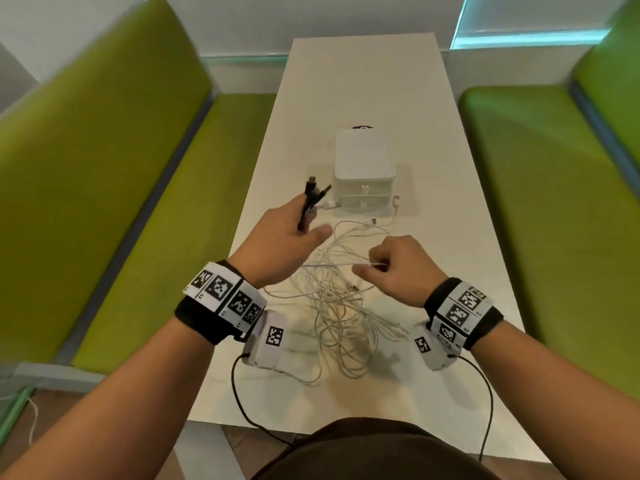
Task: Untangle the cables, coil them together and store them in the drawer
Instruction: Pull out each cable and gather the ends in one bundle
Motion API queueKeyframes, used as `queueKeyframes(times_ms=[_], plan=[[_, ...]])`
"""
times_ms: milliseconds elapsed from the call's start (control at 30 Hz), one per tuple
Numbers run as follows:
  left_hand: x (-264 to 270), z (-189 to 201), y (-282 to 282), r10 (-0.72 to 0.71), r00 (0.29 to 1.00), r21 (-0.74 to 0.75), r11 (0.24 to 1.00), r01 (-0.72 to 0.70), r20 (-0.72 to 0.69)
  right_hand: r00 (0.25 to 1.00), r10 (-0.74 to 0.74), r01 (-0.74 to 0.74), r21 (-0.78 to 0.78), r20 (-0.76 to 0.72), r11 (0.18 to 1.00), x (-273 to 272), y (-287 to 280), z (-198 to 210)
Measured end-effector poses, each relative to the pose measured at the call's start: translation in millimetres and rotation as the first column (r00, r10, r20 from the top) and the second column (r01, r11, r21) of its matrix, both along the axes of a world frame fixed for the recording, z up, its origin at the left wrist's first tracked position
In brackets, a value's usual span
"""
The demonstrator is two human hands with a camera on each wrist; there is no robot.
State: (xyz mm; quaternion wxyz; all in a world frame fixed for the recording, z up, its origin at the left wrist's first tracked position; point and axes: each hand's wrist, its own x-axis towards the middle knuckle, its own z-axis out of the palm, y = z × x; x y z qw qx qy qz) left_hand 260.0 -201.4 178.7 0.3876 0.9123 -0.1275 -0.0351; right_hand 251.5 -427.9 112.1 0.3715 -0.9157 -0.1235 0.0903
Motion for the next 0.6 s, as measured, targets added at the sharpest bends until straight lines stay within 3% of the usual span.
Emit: queueKeyframes(times_ms=[100, 200, 267, 333, 467, 533, 600], plan=[[-2.8, -11.2, 10.9, -0.041, 0.998, 0.227, 0.972, 0.051, -0.05, 0.992, -0.05, 0.07, 0.172, -0.119, 0.983, 0.6, -4.2, -0.9], [-3.0, -17.2, 28.2, 0.019, 0.992, 0.307, 0.952, 0.021, -0.125, 0.992, -0.095, 0.115, 0.275, -0.087, 0.955, 4.1, -14.0, -7.2], [-2.5, -17.2, 41.4, 0.07, 0.99, 0.244, 0.969, -0.038, -0.124, 0.991, -0.116, 0.128, 0.258, -0.061, 0.958, 6.6, -22.6, -8.5], [-2.6, -16.7, 49.7, 0.107, 0.986, 0.081, 0.992, -0.097, -0.127, 0.99, -0.116, 0.131, 0.194, -0.086, 0.972, 8.4, -29.0, -5.1], [-3.9, -10.2, 45.0, 0.139, 0.987, -0.197, 0.968, -0.152, -0.081, 0.967, 0.072, -0.032, 0.165, -0.244, 0.986, 4.2, -21.3, 12.0], [-0.8, -5.4, 41.9, 0.19, 0.982, -0.187, 0.964, -0.189, -0.011, 0.972, 0.08, -0.08, 0.008, -0.219, 0.997, 4.8, -18.3, 13.9], [2.9, -2.0, 40.9, 0.223, 0.973, -0.097, 0.971, -0.217, 0.056, 0.995, -0.022, 0.005, -0.165, -0.097, 0.986, 8.3, -23.9, 13.9]])
